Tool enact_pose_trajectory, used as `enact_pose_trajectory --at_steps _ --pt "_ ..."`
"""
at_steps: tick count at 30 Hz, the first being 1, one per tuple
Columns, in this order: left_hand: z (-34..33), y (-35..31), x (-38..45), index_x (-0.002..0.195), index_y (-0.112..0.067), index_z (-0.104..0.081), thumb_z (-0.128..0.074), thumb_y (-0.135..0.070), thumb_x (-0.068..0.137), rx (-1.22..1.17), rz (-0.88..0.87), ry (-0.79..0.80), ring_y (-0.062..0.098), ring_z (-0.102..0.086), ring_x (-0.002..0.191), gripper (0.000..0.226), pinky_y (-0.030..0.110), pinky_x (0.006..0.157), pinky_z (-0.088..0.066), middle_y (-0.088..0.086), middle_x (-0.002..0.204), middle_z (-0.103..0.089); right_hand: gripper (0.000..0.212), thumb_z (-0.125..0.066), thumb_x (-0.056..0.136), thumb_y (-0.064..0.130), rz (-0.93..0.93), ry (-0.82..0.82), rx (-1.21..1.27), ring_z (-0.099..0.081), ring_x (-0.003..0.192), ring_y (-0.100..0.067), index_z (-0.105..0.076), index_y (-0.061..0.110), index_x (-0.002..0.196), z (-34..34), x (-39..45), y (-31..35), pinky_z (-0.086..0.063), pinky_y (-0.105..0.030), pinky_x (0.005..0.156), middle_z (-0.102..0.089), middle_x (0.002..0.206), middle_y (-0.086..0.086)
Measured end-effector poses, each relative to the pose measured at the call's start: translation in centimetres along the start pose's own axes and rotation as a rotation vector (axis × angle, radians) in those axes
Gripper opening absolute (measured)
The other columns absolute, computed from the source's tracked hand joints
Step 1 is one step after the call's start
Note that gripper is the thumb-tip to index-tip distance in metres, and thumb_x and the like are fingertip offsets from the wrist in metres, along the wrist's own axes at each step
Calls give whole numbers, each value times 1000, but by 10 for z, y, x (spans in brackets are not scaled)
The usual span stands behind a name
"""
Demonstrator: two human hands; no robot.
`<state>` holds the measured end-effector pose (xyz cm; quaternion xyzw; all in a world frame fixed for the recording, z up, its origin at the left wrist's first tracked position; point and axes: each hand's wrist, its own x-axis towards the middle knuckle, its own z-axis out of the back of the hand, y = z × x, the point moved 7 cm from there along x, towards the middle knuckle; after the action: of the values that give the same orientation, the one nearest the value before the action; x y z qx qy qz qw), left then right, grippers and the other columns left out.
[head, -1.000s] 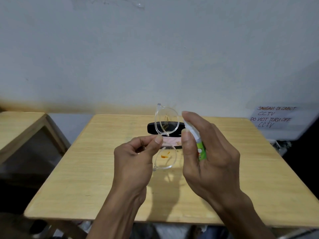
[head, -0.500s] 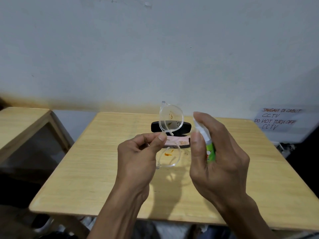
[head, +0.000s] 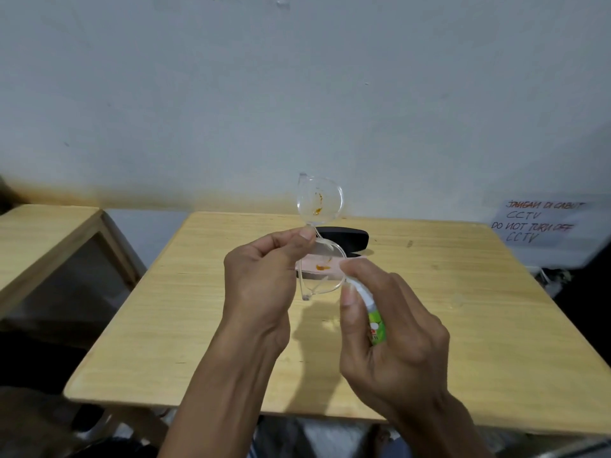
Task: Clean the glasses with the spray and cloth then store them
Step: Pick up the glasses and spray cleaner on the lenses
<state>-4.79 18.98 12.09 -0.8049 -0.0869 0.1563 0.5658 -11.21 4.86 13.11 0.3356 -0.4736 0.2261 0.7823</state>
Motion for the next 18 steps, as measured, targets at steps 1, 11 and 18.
enact_pose_trajectory --at_steps 1,11,18 --pt "0 0 -1 84 -2 -71 -71 -3 83 -1 4 2 -11 -55 41 1 2 39 -38 -15 45 -61 23 -55 97 12 -4 -13 0 -61 66 -15 -67 13 117 1 0 -1 -46 -26 53 -71 91 -2" --pt "7 -5 -1 84 -11 -73 -72 -12 82 49 -34 23 -16 -56 51 2 18 67 -35 -19 54 -67 17 -57 100 27 -860 61 677 -32 33 -17 -65 36 112 -3 -21 -64 -29 -19 39 -51 70 -8" --pt "4 -5 -2 85 -11 -72 -69 -12 83 51 -35 79 -16 -59 54 3 20 68 -33 -18 57 -69 26 -57 87 28 -1174 392 1211 -27 26 -9 -65 21 111 -38 -20 -77 -23 -11 35 -51 69 -10"
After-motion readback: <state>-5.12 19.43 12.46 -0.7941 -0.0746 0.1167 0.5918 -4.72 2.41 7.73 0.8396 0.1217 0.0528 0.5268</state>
